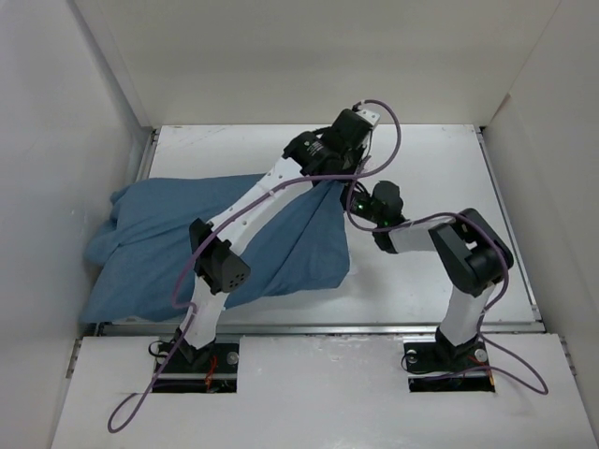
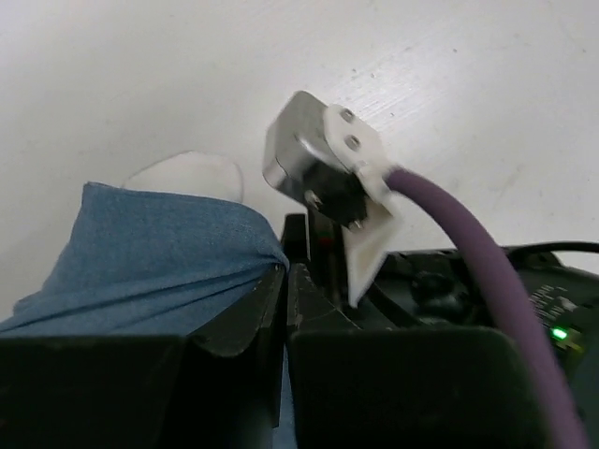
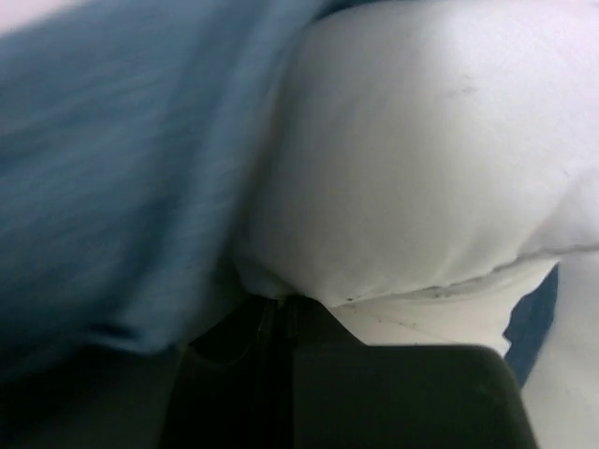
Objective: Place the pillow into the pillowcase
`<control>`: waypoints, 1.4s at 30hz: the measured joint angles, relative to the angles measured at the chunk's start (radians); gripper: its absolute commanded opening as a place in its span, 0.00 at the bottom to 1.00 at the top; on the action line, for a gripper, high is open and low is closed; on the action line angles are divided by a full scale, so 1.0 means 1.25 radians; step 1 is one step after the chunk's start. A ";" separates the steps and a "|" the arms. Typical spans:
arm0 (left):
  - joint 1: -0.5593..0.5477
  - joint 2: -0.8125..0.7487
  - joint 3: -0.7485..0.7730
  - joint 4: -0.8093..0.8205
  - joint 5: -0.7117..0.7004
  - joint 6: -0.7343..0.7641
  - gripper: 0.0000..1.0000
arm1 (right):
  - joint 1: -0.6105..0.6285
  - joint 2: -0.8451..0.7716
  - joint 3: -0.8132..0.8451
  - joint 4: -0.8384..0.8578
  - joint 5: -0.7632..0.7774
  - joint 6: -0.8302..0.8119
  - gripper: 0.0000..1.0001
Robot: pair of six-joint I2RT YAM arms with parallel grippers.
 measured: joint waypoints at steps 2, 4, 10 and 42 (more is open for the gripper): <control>-0.010 0.000 0.001 0.002 0.016 0.005 0.00 | 0.002 0.034 -0.002 0.053 0.025 0.049 0.00; -0.023 0.000 0.001 0.007 0.052 0.001 0.00 | 0.003 0.088 -0.002 0.108 0.058 0.115 0.00; -0.133 0.011 -0.024 0.094 0.140 -0.009 0.00 | 0.058 0.169 -0.012 0.241 0.163 0.208 0.16; -0.038 -0.126 -0.446 -0.074 -0.338 -0.393 0.93 | -0.206 -0.480 -0.260 -0.216 0.339 0.009 0.81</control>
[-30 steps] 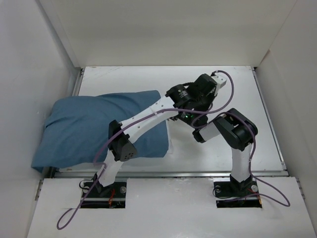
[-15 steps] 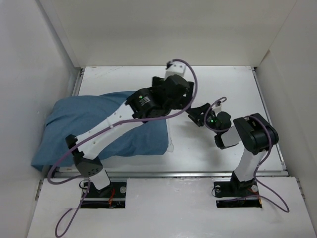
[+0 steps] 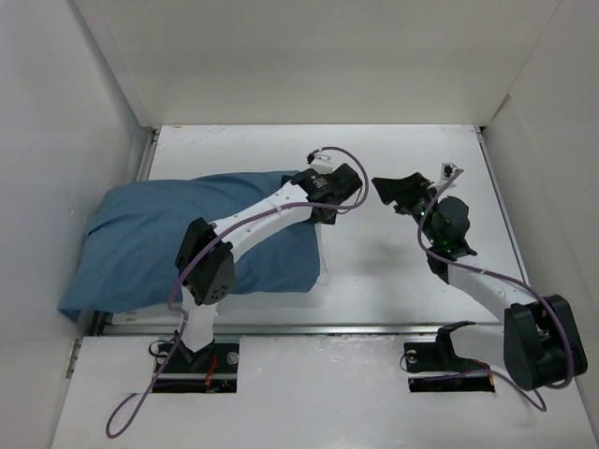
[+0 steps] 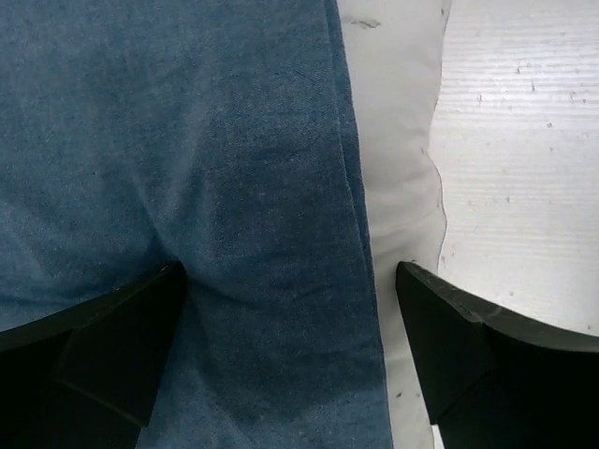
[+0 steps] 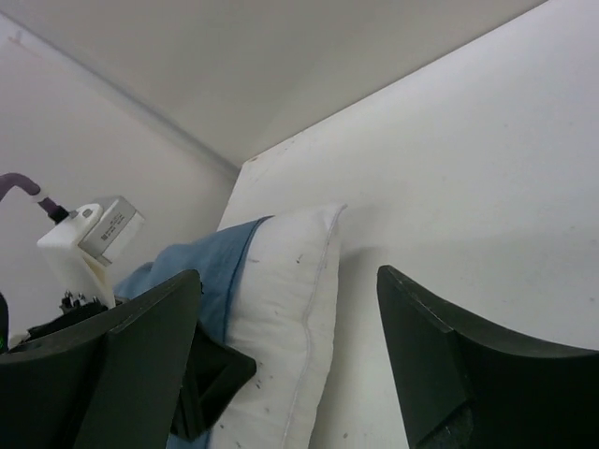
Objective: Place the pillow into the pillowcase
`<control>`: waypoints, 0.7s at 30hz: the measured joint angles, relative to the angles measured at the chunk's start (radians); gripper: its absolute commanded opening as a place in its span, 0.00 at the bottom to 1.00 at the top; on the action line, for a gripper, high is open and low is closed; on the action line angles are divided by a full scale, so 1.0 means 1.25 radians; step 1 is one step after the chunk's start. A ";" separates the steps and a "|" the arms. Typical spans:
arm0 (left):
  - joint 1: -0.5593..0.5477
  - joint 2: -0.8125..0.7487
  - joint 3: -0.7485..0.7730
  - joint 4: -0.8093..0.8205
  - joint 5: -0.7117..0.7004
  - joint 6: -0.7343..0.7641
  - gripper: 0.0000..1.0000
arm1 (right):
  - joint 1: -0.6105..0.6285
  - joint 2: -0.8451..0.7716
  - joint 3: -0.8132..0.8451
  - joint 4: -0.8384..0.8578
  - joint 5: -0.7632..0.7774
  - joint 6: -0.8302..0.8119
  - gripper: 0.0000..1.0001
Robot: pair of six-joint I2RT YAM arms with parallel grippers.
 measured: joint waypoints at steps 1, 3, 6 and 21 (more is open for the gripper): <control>0.007 0.006 0.000 0.003 0.003 0.002 0.77 | 0.000 -0.025 -0.001 -0.038 0.015 -0.014 0.81; 0.025 0.008 0.000 0.008 0.006 -0.001 0.04 | 0.000 -0.064 -0.001 -0.101 0.039 -0.037 0.81; 0.045 0.006 0.000 0.009 0.005 0.014 0.00 | 0.000 -0.107 0.000 -0.175 0.070 -0.059 0.81; -0.058 -0.017 0.374 0.130 0.184 0.296 0.00 | 0.000 -0.047 0.011 -0.377 0.112 -0.088 0.83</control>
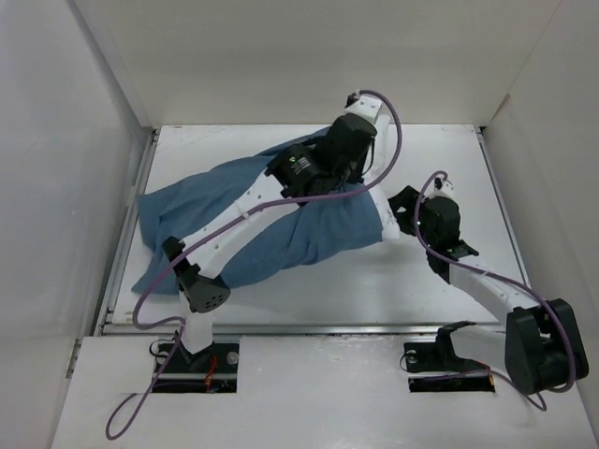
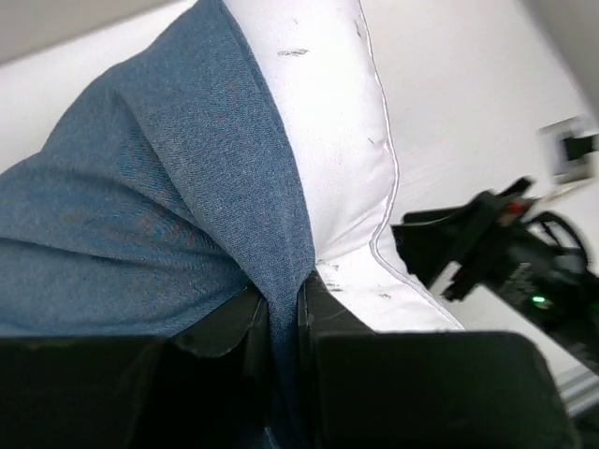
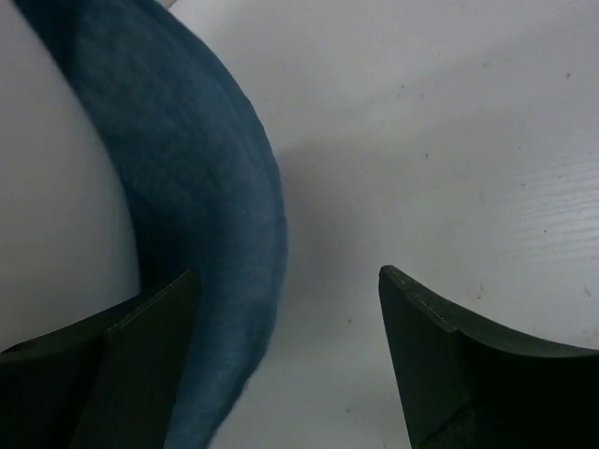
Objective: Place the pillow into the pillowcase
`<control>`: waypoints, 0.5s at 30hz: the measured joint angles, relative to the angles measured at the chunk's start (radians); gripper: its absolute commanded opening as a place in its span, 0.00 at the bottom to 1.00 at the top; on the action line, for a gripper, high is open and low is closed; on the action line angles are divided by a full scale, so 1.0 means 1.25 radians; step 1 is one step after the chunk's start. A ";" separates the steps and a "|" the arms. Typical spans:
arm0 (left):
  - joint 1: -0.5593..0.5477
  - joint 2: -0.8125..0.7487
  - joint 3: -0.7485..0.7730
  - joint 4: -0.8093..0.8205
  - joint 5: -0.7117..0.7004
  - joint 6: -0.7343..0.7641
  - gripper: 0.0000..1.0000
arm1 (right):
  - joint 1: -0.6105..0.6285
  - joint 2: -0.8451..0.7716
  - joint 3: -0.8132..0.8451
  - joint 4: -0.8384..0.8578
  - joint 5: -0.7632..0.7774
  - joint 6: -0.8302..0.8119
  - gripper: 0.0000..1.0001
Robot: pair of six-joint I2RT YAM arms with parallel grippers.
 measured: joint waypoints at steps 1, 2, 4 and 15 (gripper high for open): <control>-0.003 -0.013 0.011 0.016 0.010 0.008 0.00 | 0.000 0.003 0.000 -0.006 -0.003 0.003 0.83; -0.004 -0.030 0.014 0.027 0.016 0.016 0.00 | 0.000 0.003 0.000 -0.010 -0.006 0.003 0.83; -0.004 -0.067 0.013 0.032 0.025 0.029 0.00 | 0.000 0.004 0.003 -0.014 -0.016 0.002 0.84; 0.009 -0.164 -0.025 0.031 0.037 0.053 0.00 | 0.005 0.190 0.101 0.118 -0.204 0.070 0.65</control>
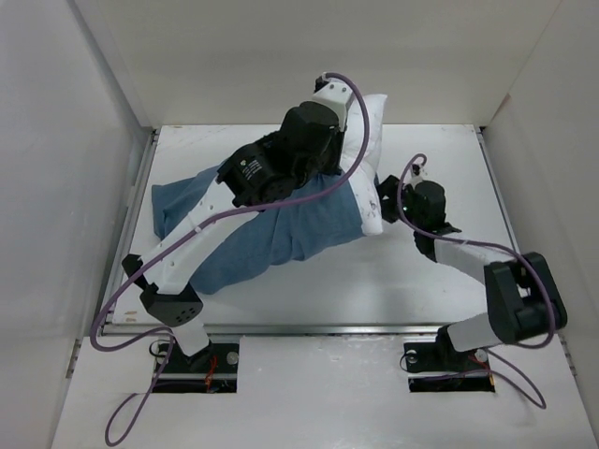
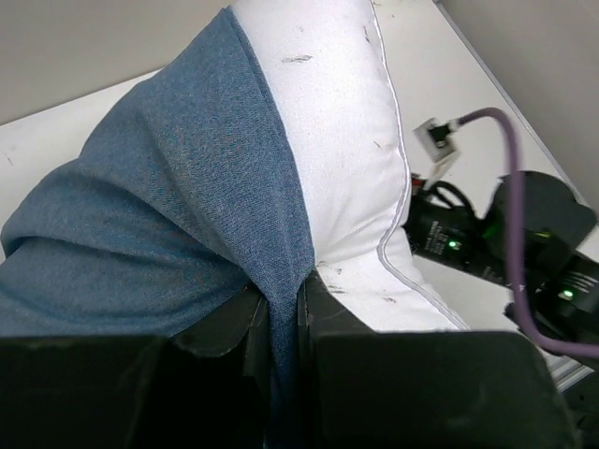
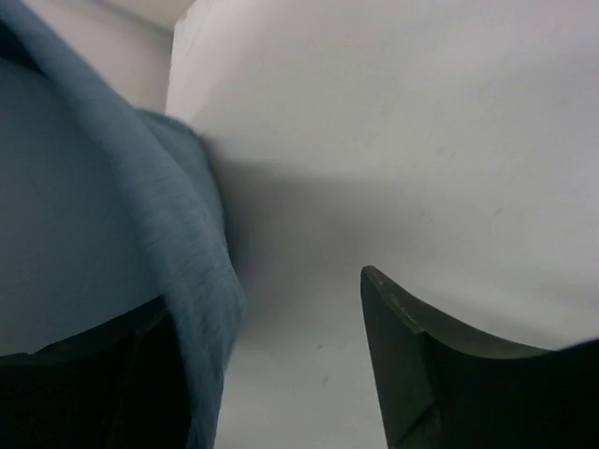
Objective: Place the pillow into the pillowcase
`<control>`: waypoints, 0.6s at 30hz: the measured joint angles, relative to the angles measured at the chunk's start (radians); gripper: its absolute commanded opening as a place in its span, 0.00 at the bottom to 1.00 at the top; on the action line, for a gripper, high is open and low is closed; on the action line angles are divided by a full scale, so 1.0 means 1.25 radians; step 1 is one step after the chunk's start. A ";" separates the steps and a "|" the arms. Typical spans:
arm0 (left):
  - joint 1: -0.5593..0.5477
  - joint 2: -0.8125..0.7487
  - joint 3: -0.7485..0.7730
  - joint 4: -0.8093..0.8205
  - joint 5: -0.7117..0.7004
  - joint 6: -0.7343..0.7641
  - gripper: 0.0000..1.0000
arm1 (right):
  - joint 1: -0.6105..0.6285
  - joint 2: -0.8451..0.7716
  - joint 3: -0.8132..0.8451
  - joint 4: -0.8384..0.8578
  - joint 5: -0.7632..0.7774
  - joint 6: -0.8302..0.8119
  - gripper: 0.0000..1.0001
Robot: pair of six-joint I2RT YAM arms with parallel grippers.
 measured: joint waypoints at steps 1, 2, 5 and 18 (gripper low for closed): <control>0.000 0.000 -0.002 0.000 0.003 0.000 0.00 | 0.004 0.035 0.002 0.024 -0.032 0.011 0.39; 0.000 0.000 -0.004 0.000 0.005 0.000 0.00 | 0.008 0.067 0.004 0.044 -0.061 0.018 0.05; -0.001 0.000 -0.017 0.006 0.008 0.001 0.00 | 0.022 0.118 0.005 0.080 -0.125 0.054 0.00; -0.004 -0.037 -0.224 0.158 0.058 -0.026 1.00 | 0.043 -0.342 0.042 -0.346 0.115 -0.133 0.00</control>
